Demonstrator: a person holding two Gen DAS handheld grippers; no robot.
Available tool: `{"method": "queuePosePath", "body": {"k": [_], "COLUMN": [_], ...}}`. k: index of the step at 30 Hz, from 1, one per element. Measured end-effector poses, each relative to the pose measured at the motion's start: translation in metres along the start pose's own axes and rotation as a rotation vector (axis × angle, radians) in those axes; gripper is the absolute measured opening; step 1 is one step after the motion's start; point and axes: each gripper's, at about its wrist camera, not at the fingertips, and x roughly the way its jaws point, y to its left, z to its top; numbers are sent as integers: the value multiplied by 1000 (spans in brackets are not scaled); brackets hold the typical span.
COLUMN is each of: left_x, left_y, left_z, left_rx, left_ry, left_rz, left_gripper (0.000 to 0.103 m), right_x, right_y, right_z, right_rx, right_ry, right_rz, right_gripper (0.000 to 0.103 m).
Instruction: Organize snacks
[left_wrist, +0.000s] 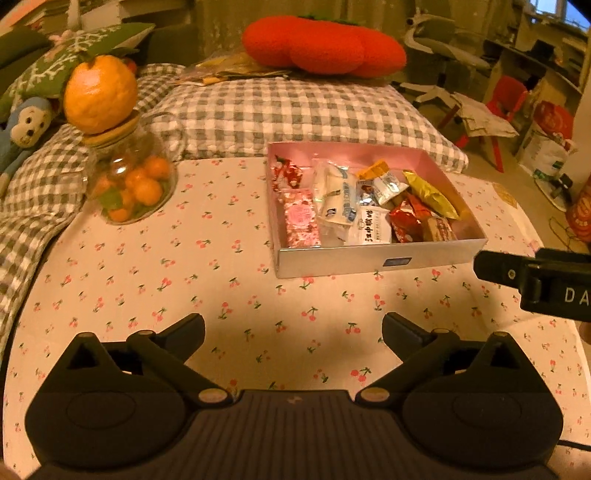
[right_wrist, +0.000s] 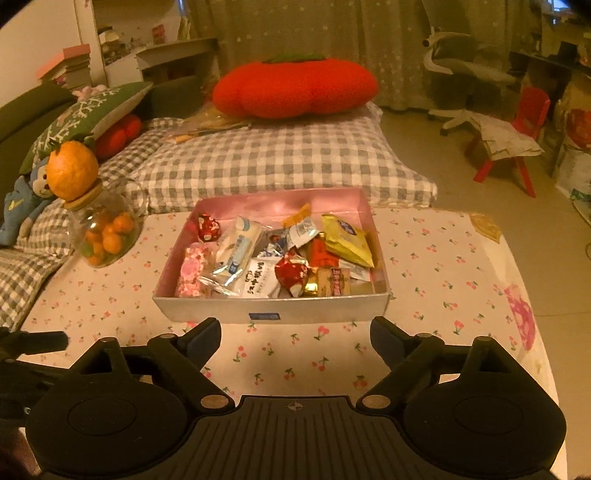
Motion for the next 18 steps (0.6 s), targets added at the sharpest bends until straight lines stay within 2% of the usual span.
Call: {"method": "queuePosePath", "body": {"k": [12, 18], "left_x": [-21, -22], "left_y": [-3, -7], "left_z": [-2, -6], "left_rx": [-44, -32], "left_ry": [-52, -36], "left_rz": [59, 89], "left_gripper": [102, 102], "right_x": [-19, -25], "right_y": [0, 5], "right_z": [-9, -12], "right_rx": [33, 10], "right_ry": [-6, -13], "right_rz": [-28, -42], "right_gripper": [91, 91]}}
